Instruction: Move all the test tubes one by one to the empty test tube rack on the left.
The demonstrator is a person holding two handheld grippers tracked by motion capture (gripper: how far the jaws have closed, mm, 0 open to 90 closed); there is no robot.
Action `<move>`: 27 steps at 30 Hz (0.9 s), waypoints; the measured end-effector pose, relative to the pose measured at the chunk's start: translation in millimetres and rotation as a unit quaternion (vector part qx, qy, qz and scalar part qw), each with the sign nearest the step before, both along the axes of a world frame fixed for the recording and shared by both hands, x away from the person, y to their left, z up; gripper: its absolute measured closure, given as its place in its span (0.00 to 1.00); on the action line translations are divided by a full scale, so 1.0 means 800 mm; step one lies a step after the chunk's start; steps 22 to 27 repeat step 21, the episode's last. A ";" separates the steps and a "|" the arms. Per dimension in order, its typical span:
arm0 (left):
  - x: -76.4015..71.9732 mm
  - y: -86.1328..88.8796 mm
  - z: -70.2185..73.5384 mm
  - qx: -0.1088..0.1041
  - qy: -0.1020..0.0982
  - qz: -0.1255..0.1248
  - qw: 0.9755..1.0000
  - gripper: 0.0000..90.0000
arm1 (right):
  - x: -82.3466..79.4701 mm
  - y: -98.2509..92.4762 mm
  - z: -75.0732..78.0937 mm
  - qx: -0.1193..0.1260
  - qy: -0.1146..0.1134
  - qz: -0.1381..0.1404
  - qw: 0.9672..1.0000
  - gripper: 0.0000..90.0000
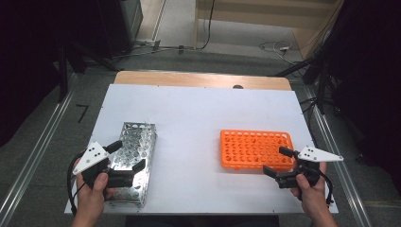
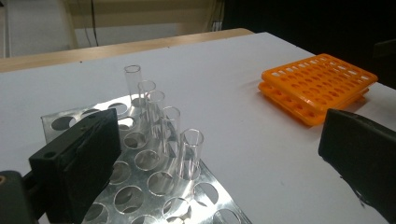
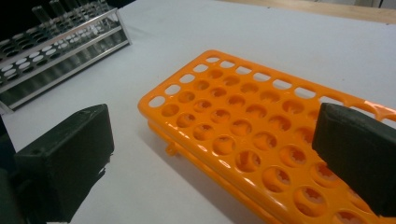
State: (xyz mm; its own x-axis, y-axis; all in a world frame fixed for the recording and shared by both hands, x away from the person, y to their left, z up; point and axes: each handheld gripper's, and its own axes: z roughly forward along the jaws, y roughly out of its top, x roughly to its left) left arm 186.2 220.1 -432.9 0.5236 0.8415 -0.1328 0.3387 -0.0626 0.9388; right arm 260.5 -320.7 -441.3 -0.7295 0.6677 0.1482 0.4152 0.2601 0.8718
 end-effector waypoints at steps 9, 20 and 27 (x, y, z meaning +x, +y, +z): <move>-0.004 0.018 -0.002 -0.011 -0.008 0.011 1.000 0.00 | 0.002 -0.032 -0.006 -0.012 -0.025 -0.029 0.999 0.00; -0.002 0.022 -0.007 -0.013 -0.003 0.013 1.000 0.00 | 0.006 -0.035 -0.011 -0.007 -0.018 -0.030 0.999 0.00; -0.001 0.022 -0.007 -0.012 -0.003 0.012 1.000 0.00 | 0.006 -0.035 -0.011 -0.007 -0.018 -0.030 0.999 0.00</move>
